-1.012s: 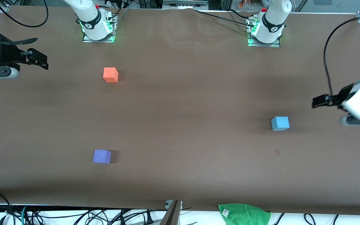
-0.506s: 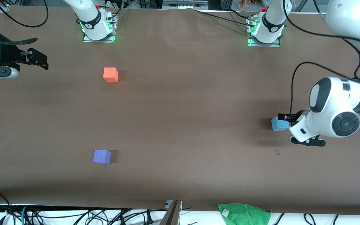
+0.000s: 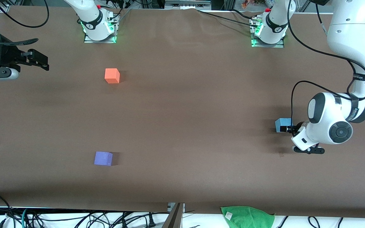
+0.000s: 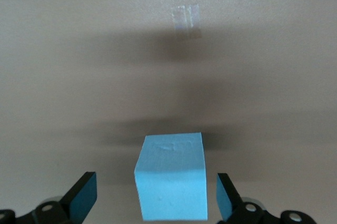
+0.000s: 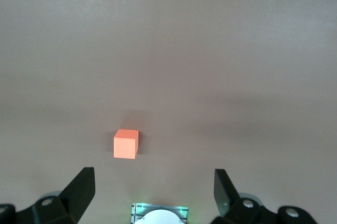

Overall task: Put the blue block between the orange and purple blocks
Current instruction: 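Reach the left gripper down to the cyan block and grasp it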

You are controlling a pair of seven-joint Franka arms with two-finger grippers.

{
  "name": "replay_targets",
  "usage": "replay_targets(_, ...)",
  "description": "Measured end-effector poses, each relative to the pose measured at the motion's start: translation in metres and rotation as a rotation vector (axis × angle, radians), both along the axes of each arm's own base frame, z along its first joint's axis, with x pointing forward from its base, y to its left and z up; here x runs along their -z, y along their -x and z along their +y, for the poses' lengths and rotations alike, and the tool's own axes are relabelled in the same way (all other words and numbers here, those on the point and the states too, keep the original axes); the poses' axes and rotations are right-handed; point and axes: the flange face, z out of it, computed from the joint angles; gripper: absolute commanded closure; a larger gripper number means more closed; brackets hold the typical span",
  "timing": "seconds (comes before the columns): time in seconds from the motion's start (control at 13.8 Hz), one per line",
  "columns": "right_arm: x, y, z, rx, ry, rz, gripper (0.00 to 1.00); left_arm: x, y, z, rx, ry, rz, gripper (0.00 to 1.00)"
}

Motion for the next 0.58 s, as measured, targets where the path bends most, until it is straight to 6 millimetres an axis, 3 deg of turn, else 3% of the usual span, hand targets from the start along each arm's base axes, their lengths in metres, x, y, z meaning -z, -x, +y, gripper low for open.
replay_targets(0.29,0.0,0.0,0.0,0.0,0.0,0.0,0.0,0.027,0.018,-0.019,0.03,0.008,0.027,0.0)
replay_targets(0.58,0.0,0.0,0.0,0.0,0.0,0.0,0.0,0.049,0.029,-0.018,0.032,0.014,0.005,0.0)
